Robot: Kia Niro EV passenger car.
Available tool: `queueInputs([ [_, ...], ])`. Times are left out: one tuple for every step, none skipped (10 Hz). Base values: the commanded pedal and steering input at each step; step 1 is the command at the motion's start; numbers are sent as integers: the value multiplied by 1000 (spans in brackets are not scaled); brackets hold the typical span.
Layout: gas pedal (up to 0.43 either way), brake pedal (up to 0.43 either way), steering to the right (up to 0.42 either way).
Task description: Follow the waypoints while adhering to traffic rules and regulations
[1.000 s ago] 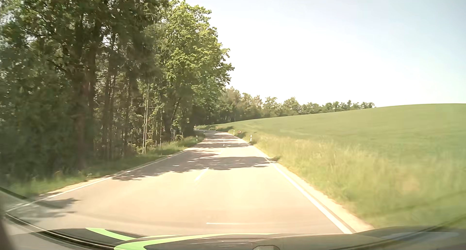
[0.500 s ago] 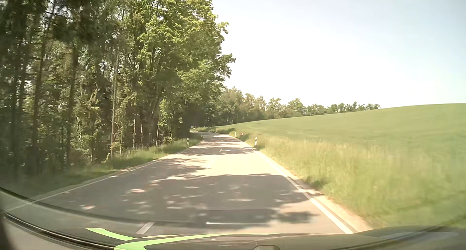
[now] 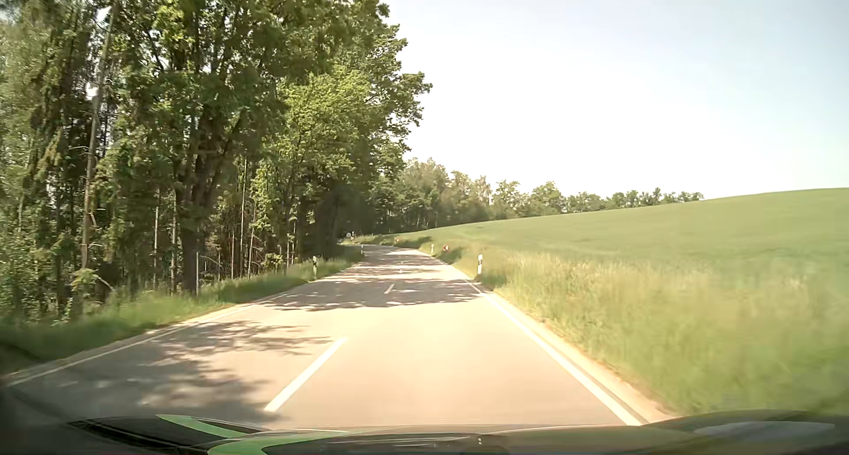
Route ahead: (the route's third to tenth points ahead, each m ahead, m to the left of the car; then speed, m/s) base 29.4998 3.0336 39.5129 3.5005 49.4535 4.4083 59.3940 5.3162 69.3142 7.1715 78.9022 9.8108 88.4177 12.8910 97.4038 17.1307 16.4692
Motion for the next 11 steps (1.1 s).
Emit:
queueInputs([
  [0,183,-5],
  [0,195,-6],
  [0,201,-6],
  [0,201,-8],
  [0,183,-10],
  [0,177,-11],
  [0,177,-11],
  [0,177,-12],
  [0,177,-12],
  [0,165,-12],
  [0,140,-12],
])
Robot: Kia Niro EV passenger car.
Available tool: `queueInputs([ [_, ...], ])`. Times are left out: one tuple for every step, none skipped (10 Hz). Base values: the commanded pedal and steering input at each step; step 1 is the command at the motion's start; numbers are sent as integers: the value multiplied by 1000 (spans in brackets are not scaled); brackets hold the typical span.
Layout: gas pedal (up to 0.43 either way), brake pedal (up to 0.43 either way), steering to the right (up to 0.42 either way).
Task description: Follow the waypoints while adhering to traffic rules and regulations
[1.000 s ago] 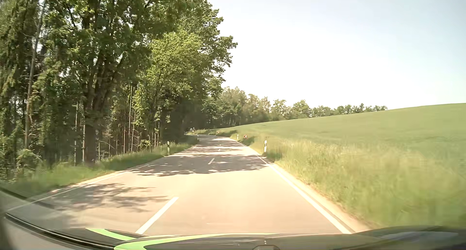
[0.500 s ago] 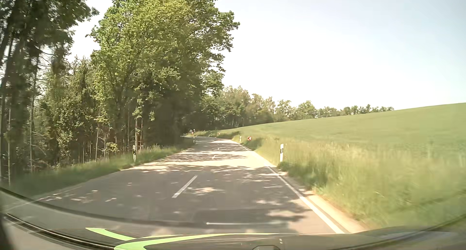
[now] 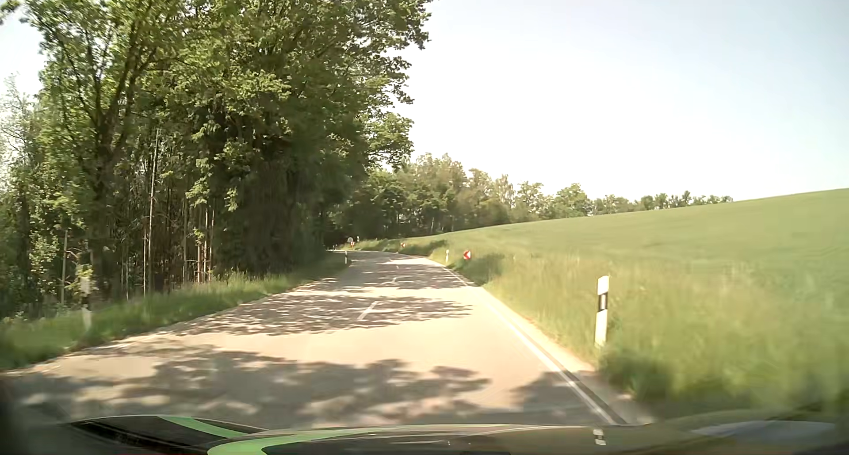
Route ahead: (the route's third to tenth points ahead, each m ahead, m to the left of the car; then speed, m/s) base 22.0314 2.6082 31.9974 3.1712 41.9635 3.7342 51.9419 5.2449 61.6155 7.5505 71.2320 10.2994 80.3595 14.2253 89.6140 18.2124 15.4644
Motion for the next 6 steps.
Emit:
queueInputs([
  [0,140,-12],
  [0,140,-12],
  [0,140,-12],
  [0,140,-12],
  [0,134,-12],
  [0,140,-13],
])
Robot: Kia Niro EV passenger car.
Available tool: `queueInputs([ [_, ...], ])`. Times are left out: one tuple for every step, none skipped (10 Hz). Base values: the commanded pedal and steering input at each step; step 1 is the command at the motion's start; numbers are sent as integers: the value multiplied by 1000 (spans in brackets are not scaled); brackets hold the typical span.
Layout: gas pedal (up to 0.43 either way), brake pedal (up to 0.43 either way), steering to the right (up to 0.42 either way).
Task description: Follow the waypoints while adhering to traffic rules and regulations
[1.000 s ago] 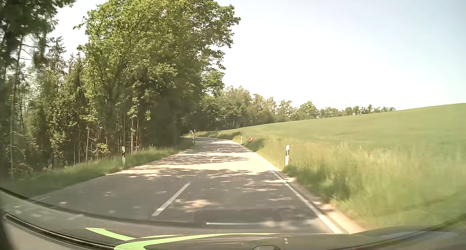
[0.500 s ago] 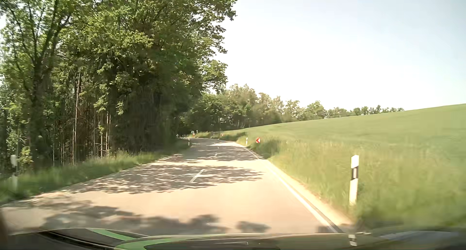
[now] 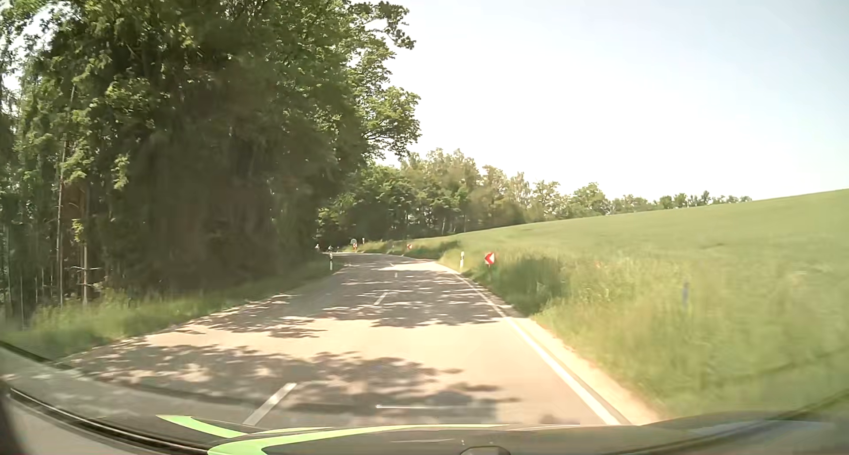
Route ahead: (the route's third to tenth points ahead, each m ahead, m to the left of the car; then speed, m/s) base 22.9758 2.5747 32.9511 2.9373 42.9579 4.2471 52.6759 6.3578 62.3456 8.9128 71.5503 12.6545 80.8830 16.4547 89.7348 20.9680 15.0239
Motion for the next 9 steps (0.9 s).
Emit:
queueInputs([
  [0,140,-12],
  [0,128,-13],
  [0,110,-12],
  [0,110,-12],
  [0,128,-13],
  [0,177,-12],
  [0,195,-13],
  [0,201,-12],
  [0,207,-13],
])
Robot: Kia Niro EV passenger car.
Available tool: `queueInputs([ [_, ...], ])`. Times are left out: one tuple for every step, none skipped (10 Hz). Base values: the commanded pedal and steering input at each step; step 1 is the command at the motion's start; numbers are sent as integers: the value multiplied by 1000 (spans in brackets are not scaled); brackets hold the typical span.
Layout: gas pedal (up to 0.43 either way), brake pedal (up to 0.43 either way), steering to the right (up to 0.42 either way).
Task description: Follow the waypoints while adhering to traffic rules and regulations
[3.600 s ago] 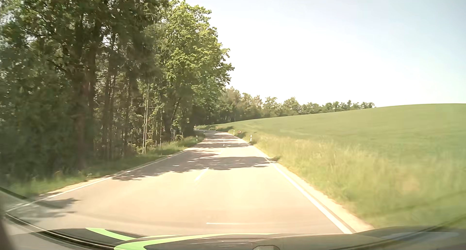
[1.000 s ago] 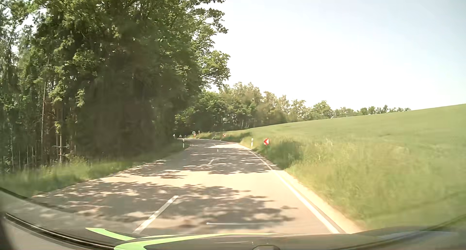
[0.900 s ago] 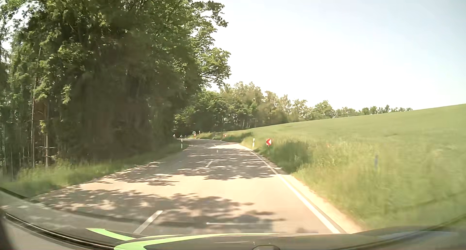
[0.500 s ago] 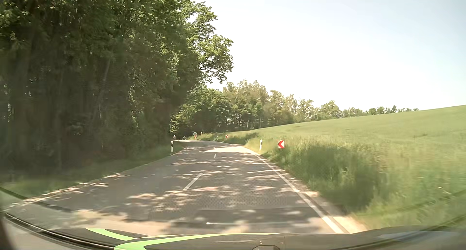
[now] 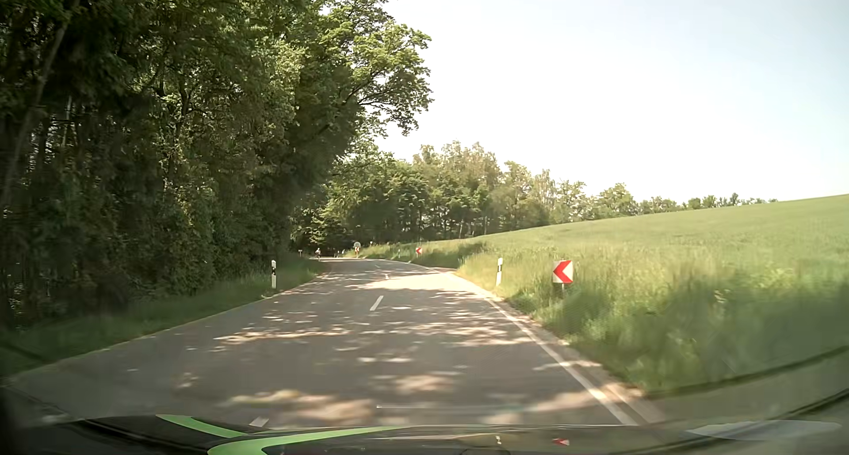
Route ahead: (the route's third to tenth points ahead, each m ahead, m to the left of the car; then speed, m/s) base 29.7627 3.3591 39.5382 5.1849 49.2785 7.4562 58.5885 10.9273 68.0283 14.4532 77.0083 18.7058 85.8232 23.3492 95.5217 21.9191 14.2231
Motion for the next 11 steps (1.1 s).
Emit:
queueInputs([
  [0,207,-12],
  [0,201,-13],
  [0,183,-13],
  [0,171,-13],
  [0,146,-14],
  [0,128,-14],
  [0,104,-14],
  [0,91,-16],
  [0,98,-18],
  [0,104,-20],
  [0,104,-23],
])
